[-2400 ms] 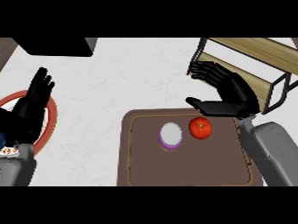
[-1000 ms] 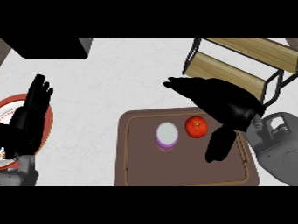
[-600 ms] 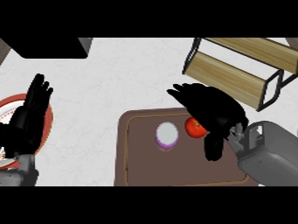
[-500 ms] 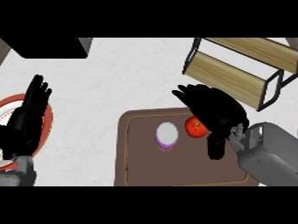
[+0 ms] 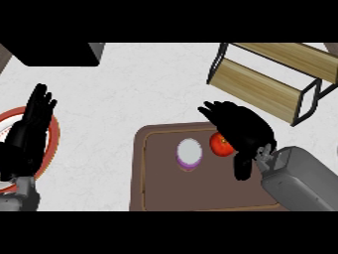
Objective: Pick the tomato from the tray and place it in the tiered shelf
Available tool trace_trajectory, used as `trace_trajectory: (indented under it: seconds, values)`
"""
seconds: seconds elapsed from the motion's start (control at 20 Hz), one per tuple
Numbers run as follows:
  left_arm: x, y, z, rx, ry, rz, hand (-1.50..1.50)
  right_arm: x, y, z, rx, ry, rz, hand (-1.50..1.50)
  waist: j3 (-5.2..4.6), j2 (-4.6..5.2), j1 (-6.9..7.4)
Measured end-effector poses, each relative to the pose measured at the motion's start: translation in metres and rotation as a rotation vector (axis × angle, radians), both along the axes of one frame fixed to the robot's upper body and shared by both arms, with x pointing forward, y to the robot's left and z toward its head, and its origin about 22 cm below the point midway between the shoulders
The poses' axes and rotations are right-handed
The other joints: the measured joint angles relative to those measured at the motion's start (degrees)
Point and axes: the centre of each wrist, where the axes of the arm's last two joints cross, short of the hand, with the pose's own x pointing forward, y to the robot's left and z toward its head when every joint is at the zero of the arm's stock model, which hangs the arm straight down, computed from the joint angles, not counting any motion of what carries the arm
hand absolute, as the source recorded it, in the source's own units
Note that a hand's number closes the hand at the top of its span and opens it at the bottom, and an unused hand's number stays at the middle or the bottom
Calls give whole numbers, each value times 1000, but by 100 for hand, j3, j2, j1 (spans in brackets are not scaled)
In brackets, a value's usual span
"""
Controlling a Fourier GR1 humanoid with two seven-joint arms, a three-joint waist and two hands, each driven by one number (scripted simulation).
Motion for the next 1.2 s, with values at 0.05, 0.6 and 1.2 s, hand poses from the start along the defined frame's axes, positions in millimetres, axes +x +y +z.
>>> trace_trajectory:
  seconds: [0.05, 0.6, 1.2]
  values:
    - [0, -6, -3, 1, 1, -3, 0, 0, -3, -5, -3, 3, 3, -150, 1, 1, -2]
    - [-3, -7, 2, -2, 5, -1, 0, 17, -14, -38, 16, 12, -1, -150, 1, 2, 6]
    - [-2, -7, 6, 3, -1, -2, 0, 21, -9, -69, 36, 35, 22, -150, 0, 1, 0]
